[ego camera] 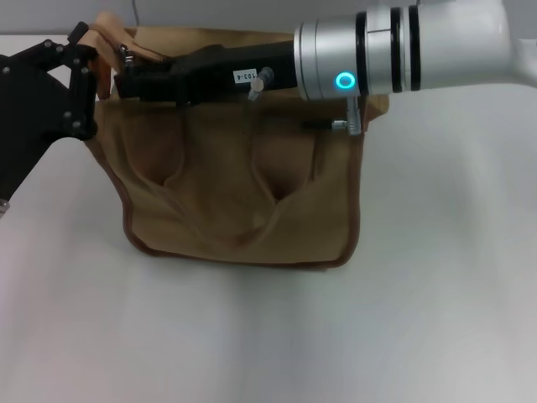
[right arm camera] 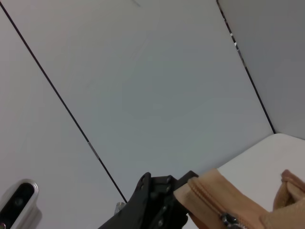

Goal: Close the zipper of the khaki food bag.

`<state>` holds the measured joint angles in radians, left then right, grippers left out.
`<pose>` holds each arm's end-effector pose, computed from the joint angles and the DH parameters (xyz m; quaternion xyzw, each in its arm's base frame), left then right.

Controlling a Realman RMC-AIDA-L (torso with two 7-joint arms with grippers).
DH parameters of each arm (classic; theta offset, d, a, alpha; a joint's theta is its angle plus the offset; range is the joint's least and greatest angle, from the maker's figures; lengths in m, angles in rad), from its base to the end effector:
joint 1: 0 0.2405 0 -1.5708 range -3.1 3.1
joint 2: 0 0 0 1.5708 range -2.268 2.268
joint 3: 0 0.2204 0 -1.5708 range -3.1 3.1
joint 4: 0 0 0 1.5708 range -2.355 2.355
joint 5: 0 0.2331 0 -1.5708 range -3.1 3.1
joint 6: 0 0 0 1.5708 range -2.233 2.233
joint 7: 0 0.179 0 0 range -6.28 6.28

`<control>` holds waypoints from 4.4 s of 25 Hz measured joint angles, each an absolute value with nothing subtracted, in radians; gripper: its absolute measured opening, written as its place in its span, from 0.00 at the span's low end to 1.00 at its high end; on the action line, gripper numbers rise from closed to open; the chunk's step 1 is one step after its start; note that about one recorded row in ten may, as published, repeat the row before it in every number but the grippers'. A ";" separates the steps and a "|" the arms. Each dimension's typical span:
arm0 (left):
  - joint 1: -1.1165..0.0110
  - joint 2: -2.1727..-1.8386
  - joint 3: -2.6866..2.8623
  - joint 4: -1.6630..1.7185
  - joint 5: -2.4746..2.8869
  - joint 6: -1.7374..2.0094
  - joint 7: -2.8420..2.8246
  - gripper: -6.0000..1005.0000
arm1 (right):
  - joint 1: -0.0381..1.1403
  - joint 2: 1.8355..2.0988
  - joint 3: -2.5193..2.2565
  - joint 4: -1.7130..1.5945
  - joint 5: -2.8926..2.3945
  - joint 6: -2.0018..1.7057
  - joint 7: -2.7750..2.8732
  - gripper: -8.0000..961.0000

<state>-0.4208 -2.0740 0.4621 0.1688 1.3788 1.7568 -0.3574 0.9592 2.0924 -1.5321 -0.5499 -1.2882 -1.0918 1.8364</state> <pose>-0.2465 0.3122 0.0267 -0.7593 0.0034 -0.4459 0.4739 0.0201 0.3917 -0.1172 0.9283 -0.2559 -0.2696 0.0070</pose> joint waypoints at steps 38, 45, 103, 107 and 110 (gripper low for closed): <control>-0.411 -2.076 0.457 0.155 1.377 1.784 -0.362 0.11 | 0.876 2.091 -1.561 -0.658 -1.296 -1.069 1.808 0.01; -0.406 -2.075 0.439 0.142 1.368 1.761 -0.359 0.12 | 0.795 2.087 -1.557 -0.699 -1.296 -1.059 1.795 0.01; -0.307 -2.034 0.654 0.352 1.375 1.609 -1.068 0.53 | 0.460 2.076 -0.821 -0.568 -1.812 -1.805 1.128 0.61; -0.261 -1.995 0.743 0.465 1.383 1.638 -1.284 0.66 | 0.476 2.076 -0.821 -0.550 -1.846 -1.776 1.115 0.77; -0.237 -1.949 0.760 0.516 1.431 1.736 -1.394 0.70 | 0.488 2.076 -0.821 -0.536 -1.860 -1.764 1.105 0.85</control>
<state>-0.2372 -1.9487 0.7600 0.5163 1.4305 1.7358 -1.3938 0.4881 2.0763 -0.8212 -0.5362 -1.8597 -1.7638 1.1052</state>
